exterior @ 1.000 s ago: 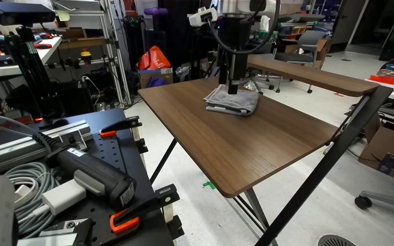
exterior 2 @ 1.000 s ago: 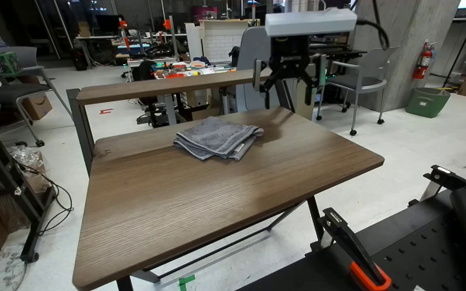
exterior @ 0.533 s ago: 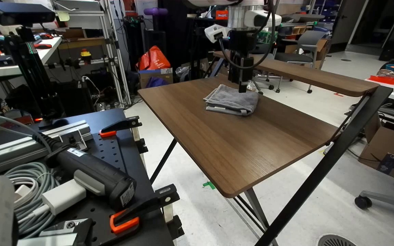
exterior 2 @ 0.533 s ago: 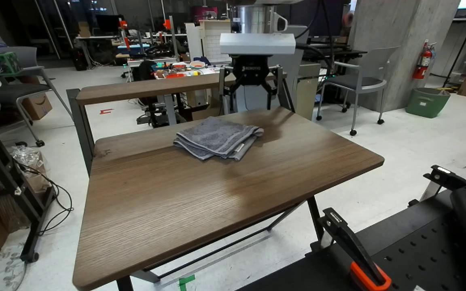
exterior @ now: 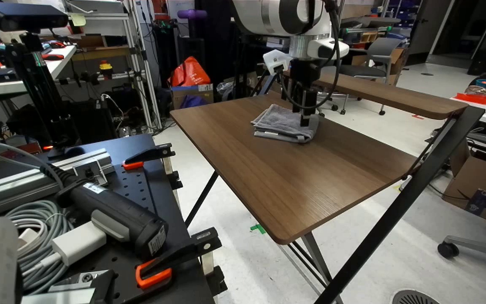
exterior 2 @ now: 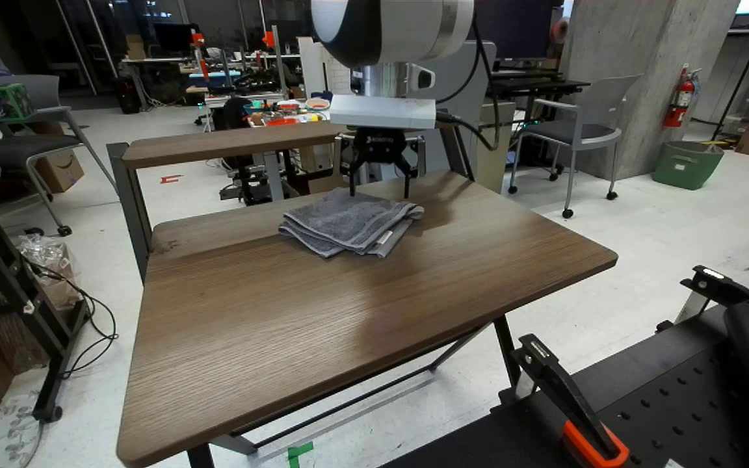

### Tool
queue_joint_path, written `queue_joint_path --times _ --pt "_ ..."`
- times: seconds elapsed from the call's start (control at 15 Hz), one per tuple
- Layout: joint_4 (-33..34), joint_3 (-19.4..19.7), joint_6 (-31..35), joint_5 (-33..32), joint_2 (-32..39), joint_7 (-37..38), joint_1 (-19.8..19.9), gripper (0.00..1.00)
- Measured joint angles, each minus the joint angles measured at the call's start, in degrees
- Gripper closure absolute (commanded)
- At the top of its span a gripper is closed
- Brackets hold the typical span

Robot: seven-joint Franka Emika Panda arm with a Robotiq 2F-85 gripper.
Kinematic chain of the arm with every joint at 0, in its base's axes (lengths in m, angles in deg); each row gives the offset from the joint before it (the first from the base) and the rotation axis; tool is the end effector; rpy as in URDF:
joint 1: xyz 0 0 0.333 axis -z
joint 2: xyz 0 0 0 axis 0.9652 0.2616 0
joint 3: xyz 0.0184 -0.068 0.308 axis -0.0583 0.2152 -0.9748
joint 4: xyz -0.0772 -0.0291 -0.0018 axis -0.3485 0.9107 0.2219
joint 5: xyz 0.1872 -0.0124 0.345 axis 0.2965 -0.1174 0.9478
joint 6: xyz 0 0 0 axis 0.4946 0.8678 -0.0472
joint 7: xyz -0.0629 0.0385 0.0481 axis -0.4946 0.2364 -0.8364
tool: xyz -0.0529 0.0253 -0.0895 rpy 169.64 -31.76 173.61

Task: Move the grey towel slightly to the left

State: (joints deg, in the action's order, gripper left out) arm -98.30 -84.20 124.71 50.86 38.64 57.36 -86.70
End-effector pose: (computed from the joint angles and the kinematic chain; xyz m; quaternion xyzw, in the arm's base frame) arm 0.7098 0.1472 0.1524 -0.9788 0.2008 -0.0405 0.0055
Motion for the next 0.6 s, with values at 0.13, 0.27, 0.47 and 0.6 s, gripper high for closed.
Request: queue_joint_path --times 0.13,0.27,0.47,0.6 --pt "2.8 0.0 -0.1 0.3 2.7 0.0 -0.1 0.0" --pt "4.9 0.0 -0.3 0.7 4.9 0.0 -0.1 0.0" --pt "6.9 0.1 -1.2 0.9 6.7 0.0 -0.1 0.0" --pt "7.3 0.2 -1.9 0.9 7.0 0.0 -0.1 0.0"
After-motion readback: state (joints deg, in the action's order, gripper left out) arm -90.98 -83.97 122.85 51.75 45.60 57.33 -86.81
